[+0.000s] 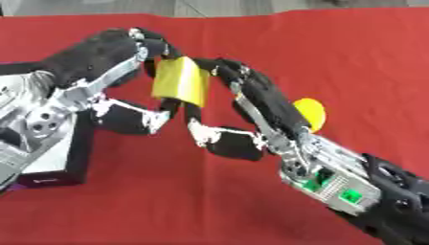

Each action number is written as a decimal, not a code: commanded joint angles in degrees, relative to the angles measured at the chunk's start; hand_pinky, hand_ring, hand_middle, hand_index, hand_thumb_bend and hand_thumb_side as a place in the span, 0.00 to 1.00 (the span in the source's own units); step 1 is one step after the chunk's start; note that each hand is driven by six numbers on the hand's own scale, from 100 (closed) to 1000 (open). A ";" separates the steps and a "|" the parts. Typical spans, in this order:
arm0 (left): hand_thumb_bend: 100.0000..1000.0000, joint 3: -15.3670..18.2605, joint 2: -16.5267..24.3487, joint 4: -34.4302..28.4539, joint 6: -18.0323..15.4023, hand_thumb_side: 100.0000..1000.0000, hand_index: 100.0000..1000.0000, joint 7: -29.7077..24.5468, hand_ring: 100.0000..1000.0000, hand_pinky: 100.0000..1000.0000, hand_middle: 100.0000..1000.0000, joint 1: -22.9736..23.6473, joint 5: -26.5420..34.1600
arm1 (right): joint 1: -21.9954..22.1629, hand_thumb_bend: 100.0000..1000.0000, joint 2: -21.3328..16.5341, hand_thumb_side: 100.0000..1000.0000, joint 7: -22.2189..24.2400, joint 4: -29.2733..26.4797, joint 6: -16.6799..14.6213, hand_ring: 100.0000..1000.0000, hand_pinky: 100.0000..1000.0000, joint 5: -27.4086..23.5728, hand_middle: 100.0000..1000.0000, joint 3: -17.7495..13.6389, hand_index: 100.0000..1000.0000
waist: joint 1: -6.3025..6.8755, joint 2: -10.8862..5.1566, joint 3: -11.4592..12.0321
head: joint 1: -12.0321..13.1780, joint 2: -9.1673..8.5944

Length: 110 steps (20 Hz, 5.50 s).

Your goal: Pick up the objects with one hand, pass them to the other hand, and then place them into the box on the other side of the table.

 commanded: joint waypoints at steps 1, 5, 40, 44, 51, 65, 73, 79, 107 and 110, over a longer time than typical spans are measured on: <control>0.00 0.84 2.22 0.48 -0.65 0.04 0.32 -0.02 0.52 0.72 0.33 -0.25 -1.19 | -0.46 0.00 -0.65 0.57 0.84 -1.21 0.41 0.80 0.81 1.09 0.72 -0.42 0.93 | 0.11 -0.99 -0.05 | 0.25 -0.68; 0.00 1.15 3.11 1.28 -1.11 0.04 0.32 0.40 0.52 0.72 0.32 0.64 -1.81 | -0.37 0.00 -0.71 0.55 0.79 -1.21 0.70 0.79 0.81 1.34 0.72 -0.57 0.94 | 0.19 -0.98 -0.13 | 0.66 -0.80; 0.00 21.21 18.66 5.26 6.67 0.07 0.34 17.53 0.53 0.73 0.34 24.02 8.06 | 2.96 0.00 -3.61 0.28 -9.26 -1.21 -3.29 0.80 0.80 -8.46 0.77 -7.76 0.83 | -0.96 -0.41 -0.85 | 9.20 -1.67; 0.00 21.06 17.64 8.40 6.35 0.06 0.44 17.13 0.56 0.74 0.40 23.58 6.73 | 3.12 0.00 -3.50 0.28 -10.04 -1.21 -3.74 0.80 0.80 -8.81 0.76 -8.09 0.83 | -1.20 -0.35 -0.82 | 9.49 -1.72; 0.15 20.39 16.56 13.93 6.23 0.08 0.78 10.30 0.76 0.84 0.66 22.90 2.02 | 3.41 0.00 -3.35 0.31 -10.40 -1.21 -4.09 0.80 0.80 -9.07 0.76 -8.09 0.83 | -1.30 -0.25 -0.82 | 9.22 -1.58; 0.45 21.62 15.45 16.52 5.24 0.51 0.86 4.48 0.84 0.90 0.74 21.71 -3.10 | 3.82 0.00 -3.32 0.31 -10.19 -1.21 -3.77 0.80 0.80 -9.21 0.76 -7.90 0.83 | -1.10 -0.41 -0.71 | 8.31 -1.21; 0.00 23.97 15.41 6.54 2.27 0.60 0.82 15.36 0.76 0.85 0.77 23.51 5.56 | 4.71 0.00 -5.35 0.33 -7.54 -1.21 -1.32 0.81 0.81 -8.69 0.79 -10.42 0.85 | -1.30 -0.56 -0.84 | 5.00 -0.69; 0.00 25.63 14.01 0.95 -3.32 0.89 0.78 24.47 0.74 0.86 0.75 26.73 20.80 | 6.26 0.00 -8.67 0.38 -1.28 -1.21 2.14 0.83 0.82 -9.47 0.81 -15.00 0.85 | -1.68 -0.62 -1.09 | 3.76 -0.62; 0.00 28.08 13.38 -5.38 -0.17 0.90 0.75 24.46 0.74 0.87 0.74 27.14 30.85 | 9.58 0.00 -24.89 0.20 38.99 -1.21 7.42 0.89 0.89 -14.04 0.88 -26.51 0.92 | -2.63 -0.55 -0.60 | 0.45 0.12; 0.00 27.87 13.38 -5.33 -0.14 0.91 0.75 24.48 0.74 0.87 0.73 26.85 30.87 | 9.66 0.00 -24.65 0.18 40.01 -1.21 7.89 0.89 0.90 -12.89 0.88 -25.85 0.93 | -2.66 -0.47 -0.45 | 0.32 0.00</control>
